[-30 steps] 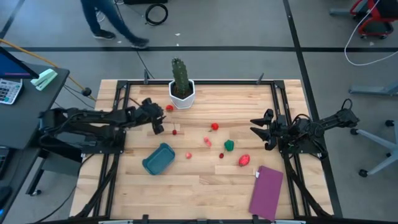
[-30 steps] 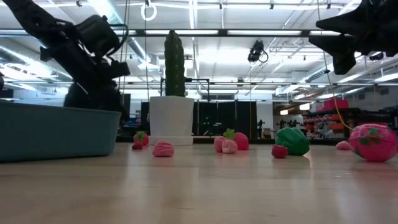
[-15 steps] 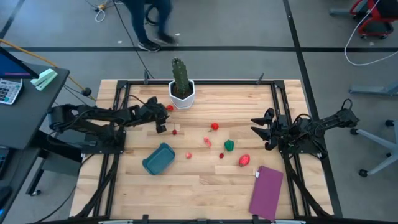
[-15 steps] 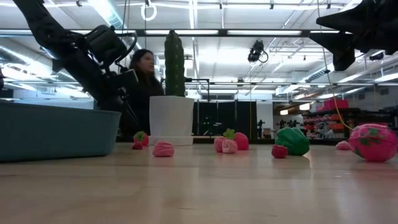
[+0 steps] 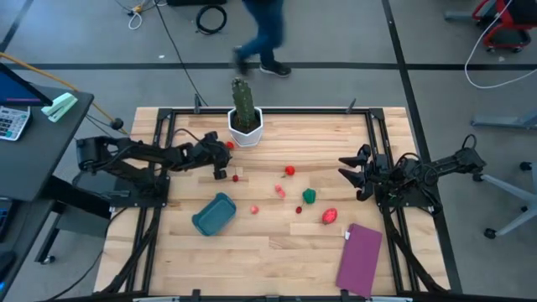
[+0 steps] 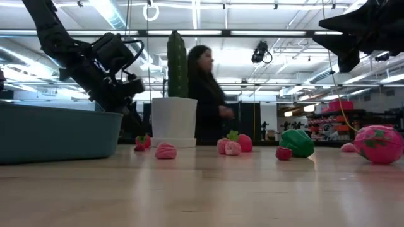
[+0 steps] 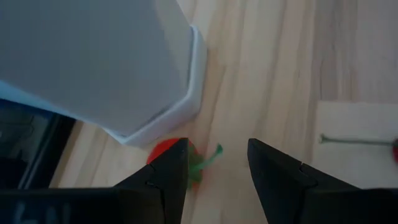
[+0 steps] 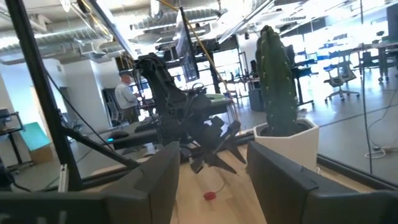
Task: Pick and placing Produce into tupperware
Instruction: Put the left red strawberry into the blue bin, then put the top right pink peach into the blue bin
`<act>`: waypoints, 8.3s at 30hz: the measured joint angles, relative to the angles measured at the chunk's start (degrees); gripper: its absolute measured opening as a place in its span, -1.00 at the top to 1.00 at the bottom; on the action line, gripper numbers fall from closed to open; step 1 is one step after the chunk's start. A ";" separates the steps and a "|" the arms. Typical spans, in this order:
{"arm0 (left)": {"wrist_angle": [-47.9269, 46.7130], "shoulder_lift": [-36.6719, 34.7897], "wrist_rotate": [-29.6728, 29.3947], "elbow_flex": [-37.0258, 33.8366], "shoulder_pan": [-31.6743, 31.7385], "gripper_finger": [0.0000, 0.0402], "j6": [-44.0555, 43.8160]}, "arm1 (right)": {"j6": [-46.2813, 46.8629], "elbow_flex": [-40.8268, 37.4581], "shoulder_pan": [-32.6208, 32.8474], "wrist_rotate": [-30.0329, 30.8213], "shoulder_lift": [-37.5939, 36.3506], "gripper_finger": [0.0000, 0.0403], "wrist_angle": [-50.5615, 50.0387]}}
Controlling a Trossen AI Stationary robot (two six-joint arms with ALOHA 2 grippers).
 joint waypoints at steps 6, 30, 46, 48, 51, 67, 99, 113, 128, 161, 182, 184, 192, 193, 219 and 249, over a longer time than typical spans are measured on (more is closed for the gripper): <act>0.78 3.61 -0.04 -0.02 0.00 0.14 1.12 | 0.04 0.00 -0.42 -0.01 0.00 0.03 -0.02; 7.38 5.75 -3.66 -0.04 0.00 0.15 8.46 | -0.13 0.00 -0.42 -0.09 0.02 0.03 -0.12; 7.47 5.75 -3.68 -0.04 0.00 0.55 7.96 | -0.13 0.00 -0.42 -0.07 0.02 0.03 -0.12; 7.47 5.75 -3.68 -0.04 0.00 0.64 7.96 | -0.13 0.00 -0.42 -0.07 0.02 0.03 -0.12; 7.45 5.75 -3.68 -0.04 0.00 0.75 7.96 | -0.13 0.00 -0.42 -0.07 0.02 0.03 -0.12; 8.39 5.71 -3.87 -0.04 2.51 0.96 6.47 | -0.13 0.00 -0.42 -0.07 0.02 0.03 -0.12; -5.12 -22.46 -29.97 0.37 -31.20 1.00 -20.82 | 6.34 0.00 -0.40 -0.07 0.02 0.03 -1.65; -51.21 -23.99 -18.47 20.51 -50.66 1.00 -50.57 | 6.43 0.00 -0.40 -0.07 0.02 0.03 -1.74; -42.98 -16.92 -14.90 10.97 -56.69 0.99 -67.64 | 7.28 0.01 -0.40 -0.07 0.00 0.03 -1.72; -39.25 -5.77 -13.89 10.98 -55.54 0.56 -74.81 | 6.32 0.02 -0.40 -0.07 0.00 -0.04 -2.84; -75.22 -5.77 -28.91 45.26 -52.73 0.29 -57.69 | 22.56 10.44 -8.49 9.85 7.38 -0.17 -38.31; -75.06 -5.78 -30.39 47.66 -51.97 0.31 -54.30 | 23.22 15.34 -9.95 9.02 10.41 -0.16 -42.23; -75.17 -5.81 -31.61 51.80 -47.89 0.37 -46.75 | 33.97 33.61 -12.57 -2.69 26.71 -0.12 -66.58; -75.17 -5.81 -31.61 51.84 -47.41 0.37 -46.24 | 36.68 34.58 -12.57 -4.43 29.00 -0.12 -69.24; -75.72 -5.79 -31.61 51.84 -44.02 0.37 -42.40 | 39.69 35.56 -27.03 -14.76 70.39 -0.10 -72.69; -78.38 -5.74 -31.57 51.84 -44.02 0.42 -43.03 | 43.36 35.54 -35.79 -10.17 70.47 -0.10 -72.19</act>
